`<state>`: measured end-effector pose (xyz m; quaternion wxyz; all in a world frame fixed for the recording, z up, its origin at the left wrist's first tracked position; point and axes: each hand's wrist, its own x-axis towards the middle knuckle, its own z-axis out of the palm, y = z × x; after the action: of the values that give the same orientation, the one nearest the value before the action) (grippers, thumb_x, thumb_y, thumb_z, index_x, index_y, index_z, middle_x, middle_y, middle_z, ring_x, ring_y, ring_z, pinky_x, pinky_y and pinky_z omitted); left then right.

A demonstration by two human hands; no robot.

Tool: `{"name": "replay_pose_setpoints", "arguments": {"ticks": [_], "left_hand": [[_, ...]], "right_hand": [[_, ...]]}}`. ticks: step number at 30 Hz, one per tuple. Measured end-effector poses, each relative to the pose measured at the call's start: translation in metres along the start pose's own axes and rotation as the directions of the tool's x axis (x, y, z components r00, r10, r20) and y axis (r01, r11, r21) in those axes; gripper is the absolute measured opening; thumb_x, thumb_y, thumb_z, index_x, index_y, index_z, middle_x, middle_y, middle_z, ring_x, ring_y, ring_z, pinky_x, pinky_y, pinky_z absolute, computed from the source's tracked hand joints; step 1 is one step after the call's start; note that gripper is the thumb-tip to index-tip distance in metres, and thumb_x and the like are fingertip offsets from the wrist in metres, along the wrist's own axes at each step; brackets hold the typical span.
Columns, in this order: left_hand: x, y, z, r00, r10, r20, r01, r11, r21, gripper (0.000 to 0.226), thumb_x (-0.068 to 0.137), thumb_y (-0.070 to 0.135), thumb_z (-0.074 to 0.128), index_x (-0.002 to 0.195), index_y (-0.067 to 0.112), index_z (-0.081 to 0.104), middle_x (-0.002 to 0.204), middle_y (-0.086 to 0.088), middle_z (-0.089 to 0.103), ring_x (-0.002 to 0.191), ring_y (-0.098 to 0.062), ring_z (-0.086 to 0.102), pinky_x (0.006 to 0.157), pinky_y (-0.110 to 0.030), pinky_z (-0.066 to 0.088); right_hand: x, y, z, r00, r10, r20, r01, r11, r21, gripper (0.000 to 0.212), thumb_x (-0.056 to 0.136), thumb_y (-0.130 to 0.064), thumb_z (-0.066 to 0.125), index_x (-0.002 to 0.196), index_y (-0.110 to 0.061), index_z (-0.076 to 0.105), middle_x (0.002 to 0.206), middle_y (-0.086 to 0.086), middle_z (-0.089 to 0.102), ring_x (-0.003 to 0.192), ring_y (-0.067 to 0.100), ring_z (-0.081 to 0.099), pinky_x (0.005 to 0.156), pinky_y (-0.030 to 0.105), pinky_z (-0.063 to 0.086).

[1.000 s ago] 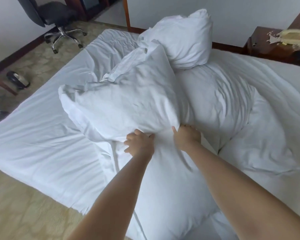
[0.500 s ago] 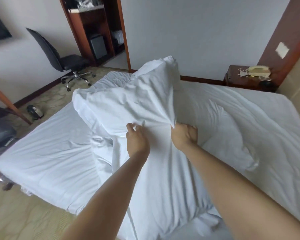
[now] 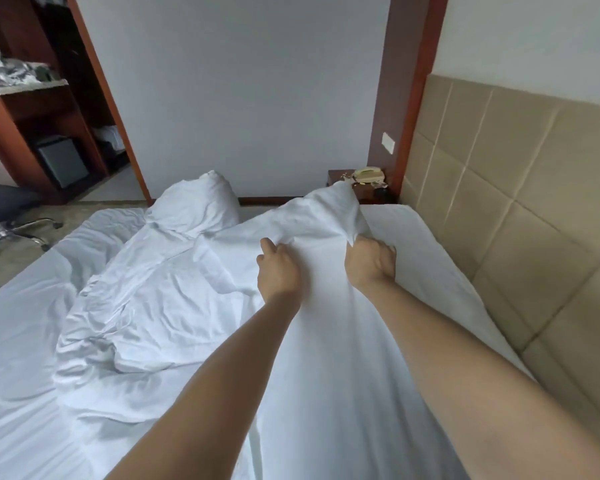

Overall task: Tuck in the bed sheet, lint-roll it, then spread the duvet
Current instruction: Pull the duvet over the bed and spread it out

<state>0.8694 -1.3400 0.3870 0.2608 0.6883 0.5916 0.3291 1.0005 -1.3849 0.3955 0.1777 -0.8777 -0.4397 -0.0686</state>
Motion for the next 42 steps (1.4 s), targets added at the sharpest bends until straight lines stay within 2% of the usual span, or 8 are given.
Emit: {"name": "replay_pose_setpoints", "arguments": {"ticks": [2,6,9,18,22,28,38,42], "left_hand": [[0.003,0.017,0.015,0.997,0.036,0.07,-0.034,0.999,-0.027,0.019,0.09,-0.003,0.022,0.082,0.009,0.036,0.112,-0.014,0.045,0.097,-0.034,0.046,0.08,-0.05,0.045],[0.02,0.037,0.055,0.973,0.182,0.145,-0.188,0.981,0.035,0.019,0.09,0.0,0.025,0.083,0.007,0.041,0.111,-0.008,0.044,0.087,-0.028,0.042,0.068,-0.04,0.038],[0.026,0.055,0.085,0.932,0.296,0.211,-0.327,0.935,0.134,0.017,0.09,-0.001,0.03,0.084,0.007,0.044,0.114,-0.007,0.041,0.093,-0.026,0.042,0.064,-0.037,0.034],[0.065,0.133,0.175,0.879,0.399,0.261,-0.431,0.898,0.082,0.015,0.088,-0.002,0.033,0.083,0.008,0.043,0.114,-0.007,0.04,0.095,-0.026,0.041,0.064,-0.036,0.035],[0.09,0.175,0.232,0.88,0.395,0.262,-0.433,0.896,0.103,0.015,0.089,-0.003,0.033,0.083,0.007,0.042,0.113,-0.009,0.04,0.091,-0.025,0.039,0.065,-0.037,0.036],[0.11,0.223,0.333,0.881,0.34,0.328,-0.418,0.885,0.205,0.02,0.092,-0.004,0.035,0.098,0.001,0.053,0.116,-0.007,0.042,0.101,-0.026,0.045,0.064,-0.036,0.037],[0.141,0.256,0.466,0.896,0.278,0.347,-0.369,0.9,0.232,0.016,0.096,0.0,0.036,0.087,0.007,0.047,0.112,-0.005,0.042,0.084,-0.023,0.043,0.062,-0.034,0.035],[0.163,0.246,0.511,0.831,0.228,0.508,-0.406,0.872,0.272,0.028,0.103,0.018,0.032,0.104,0.004,0.056,0.116,-0.01,0.05,0.101,-0.028,0.055,0.073,-0.037,0.043]], "right_hand": [[0.007,0.02,-0.002,0.998,0.061,-0.014,-0.061,0.998,-0.031,0.026,0.1,-0.019,0.037,0.103,-0.009,0.061,0.108,0.011,0.066,0.103,0.027,0.059,0.087,0.032,0.035],[0.022,0.058,-0.005,0.984,0.167,-0.058,-0.171,0.983,-0.074,0.026,0.1,-0.02,0.037,0.103,-0.009,0.061,0.108,0.011,0.066,0.104,0.027,0.059,0.088,0.032,0.034],[0.033,0.087,-0.007,0.973,0.222,-0.07,-0.228,0.969,-0.095,0.029,0.101,-0.021,0.035,0.105,-0.009,0.061,0.111,0.012,0.066,0.106,0.028,0.059,0.091,0.031,0.033],[0.112,0.173,-0.006,0.947,0.307,-0.098,-0.314,0.948,-0.057,0.035,0.103,-0.025,0.031,0.11,-0.006,0.059,0.112,0.015,0.065,0.108,0.031,0.059,0.096,0.034,0.033],[0.17,0.222,0.005,0.949,0.302,-0.097,-0.308,0.949,-0.064,0.034,0.103,-0.026,0.032,0.109,-0.006,0.059,0.111,0.014,0.065,0.109,0.031,0.058,0.094,0.035,0.034],[0.241,0.311,0.037,0.962,0.261,-0.076,-0.268,0.957,-0.114,0.031,0.102,-0.026,0.034,0.102,-0.008,0.06,0.105,0.012,0.066,0.101,0.031,0.061,0.087,0.035,0.037],[0.326,0.408,0.093,0.975,0.221,-0.024,-0.223,0.965,-0.137,0.034,0.102,-0.026,0.032,0.103,-0.007,0.06,0.106,0.013,0.065,0.102,0.032,0.059,0.086,0.036,0.037],[0.343,0.429,0.126,0.946,0.311,0.086,-0.296,0.943,-0.155,0.03,0.103,-0.022,0.03,0.123,-0.011,0.05,0.124,0.01,0.056,0.116,0.028,0.051,0.093,0.039,0.037]]}}
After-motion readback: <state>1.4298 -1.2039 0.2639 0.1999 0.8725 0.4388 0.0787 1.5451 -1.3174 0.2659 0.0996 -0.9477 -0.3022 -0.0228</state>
